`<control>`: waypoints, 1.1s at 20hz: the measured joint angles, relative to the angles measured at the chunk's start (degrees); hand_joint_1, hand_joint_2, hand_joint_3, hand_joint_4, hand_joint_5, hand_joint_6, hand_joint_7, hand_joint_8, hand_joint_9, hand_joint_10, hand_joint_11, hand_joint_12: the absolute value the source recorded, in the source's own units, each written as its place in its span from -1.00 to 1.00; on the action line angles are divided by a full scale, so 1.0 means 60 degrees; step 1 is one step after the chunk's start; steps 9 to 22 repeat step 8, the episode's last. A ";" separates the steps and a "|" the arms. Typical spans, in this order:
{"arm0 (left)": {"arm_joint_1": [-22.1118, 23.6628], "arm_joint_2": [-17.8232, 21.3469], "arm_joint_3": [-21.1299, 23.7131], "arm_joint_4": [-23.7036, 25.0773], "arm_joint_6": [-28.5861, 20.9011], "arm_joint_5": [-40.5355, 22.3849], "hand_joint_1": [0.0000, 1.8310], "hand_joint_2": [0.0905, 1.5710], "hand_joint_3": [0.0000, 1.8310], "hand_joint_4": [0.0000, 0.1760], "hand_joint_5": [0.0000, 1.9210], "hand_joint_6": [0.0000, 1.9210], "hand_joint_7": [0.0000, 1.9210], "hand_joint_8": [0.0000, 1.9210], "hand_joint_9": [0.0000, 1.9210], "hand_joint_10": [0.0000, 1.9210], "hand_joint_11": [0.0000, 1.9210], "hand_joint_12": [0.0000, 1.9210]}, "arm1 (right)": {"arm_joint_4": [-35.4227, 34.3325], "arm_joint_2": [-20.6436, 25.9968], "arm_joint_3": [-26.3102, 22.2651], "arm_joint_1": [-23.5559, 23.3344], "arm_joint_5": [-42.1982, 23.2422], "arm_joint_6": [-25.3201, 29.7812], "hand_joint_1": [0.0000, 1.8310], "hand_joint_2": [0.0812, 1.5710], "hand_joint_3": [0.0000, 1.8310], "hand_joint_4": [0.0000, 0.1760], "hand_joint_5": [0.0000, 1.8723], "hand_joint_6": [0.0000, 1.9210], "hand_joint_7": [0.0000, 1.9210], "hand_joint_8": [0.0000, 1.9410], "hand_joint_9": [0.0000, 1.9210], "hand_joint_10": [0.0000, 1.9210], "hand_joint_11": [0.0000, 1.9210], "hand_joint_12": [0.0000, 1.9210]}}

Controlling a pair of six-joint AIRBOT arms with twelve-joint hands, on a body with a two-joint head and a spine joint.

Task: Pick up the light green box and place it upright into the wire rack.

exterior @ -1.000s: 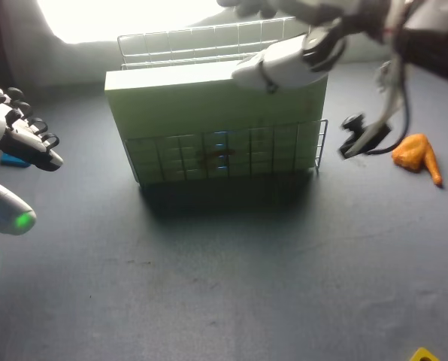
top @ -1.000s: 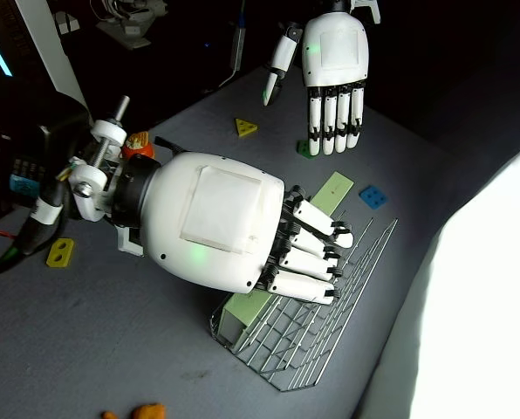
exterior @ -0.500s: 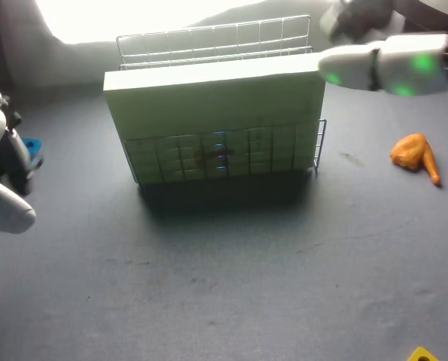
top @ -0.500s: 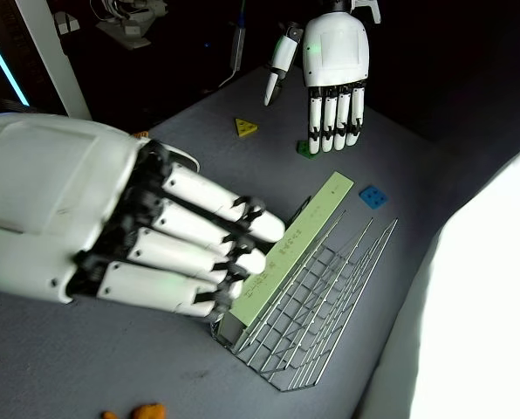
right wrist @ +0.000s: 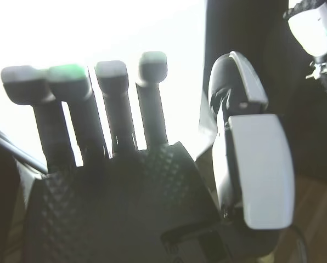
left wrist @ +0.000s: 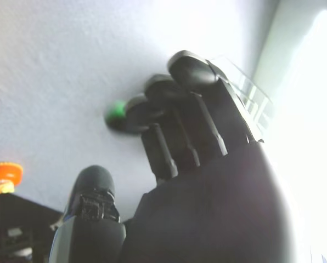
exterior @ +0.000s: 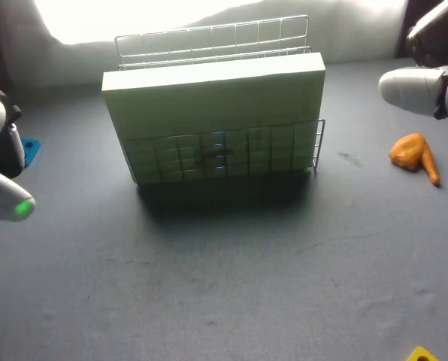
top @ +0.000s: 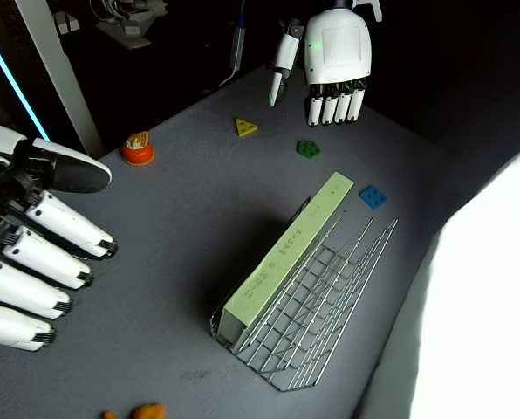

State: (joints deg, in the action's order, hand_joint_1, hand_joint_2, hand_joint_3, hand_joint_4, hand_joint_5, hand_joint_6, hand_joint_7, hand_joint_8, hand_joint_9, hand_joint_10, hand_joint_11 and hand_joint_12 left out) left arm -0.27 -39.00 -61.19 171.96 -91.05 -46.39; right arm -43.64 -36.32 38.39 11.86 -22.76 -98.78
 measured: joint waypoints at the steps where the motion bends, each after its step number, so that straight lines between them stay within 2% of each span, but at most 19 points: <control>1: 0.0000 0.0000 0.0015 0.0004 0.0000 -0.0011 -0.98 0.62 -1.00 -1.00 0.05 1.00 0.14 1.00 0.10 1.00 0.08 1.00 | -0.0011 -0.0004 -0.0033 0.0080 0.0000 -0.0015 -0.83 0.54 -1.00 -1.00 0.19 1.00 0.30 1.00 0.38 1.00 0.45 1.00; 6: 0.0138 0.0029 -0.0018 0.0015 0.0004 0.0004 -0.92 0.62 -1.00 -1.00 0.06 1.00 0.14 1.00 0.10 1.00 0.10 1.00 | -0.0004 -0.0127 -0.0076 0.0091 0.0033 -0.0015 -0.81 0.55 -1.00 -1.00 0.24 1.00 0.37 1.00 0.44 1.00 0.52 1.00; 7: 0.0138 0.0029 -0.0018 0.0018 0.0004 -0.0025 -0.89 0.61 -1.00 -1.00 0.04 1.00 0.12 1.00 0.09 1.00 0.11 1.00 | -0.0004 -0.0135 -0.0076 0.0091 0.0036 -0.0018 -0.86 0.58 -1.00 0.16 0.27 1.00 0.37 1.00 0.44 1.00 0.51 1.00; 8: 0.0138 0.0029 -0.0018 0.0015 0.0004 -0.0025 -0.90 0.61 -1.00 -1.00 0.00 1.00 0.11 1.00 0.09 1.00 0.13 1.00 | -0.0004 -0.0135 -0.0076 0.0091 0.0029 -0.0025 -0.89 0.58 -1.00 0.83 0.26 1.00 0.34 1.00 0.41 1.00 0.50 1.00; 22: 0.0138 0.0029 -0.0018 0.0015 0.0004 -0.0025 -0.90 0.61 -1.00 -1.00 0.00 1.00 0.11 1.00 0.09 1.00 0.13 1.00 | -0.0004 -0.0135 -0.0076 0.0091 0.0029 -0.0025 -0.89 0.58 -1.00 0.83 0.26 1.00 0.34 1.00 0.41 1.00 0.50 1.00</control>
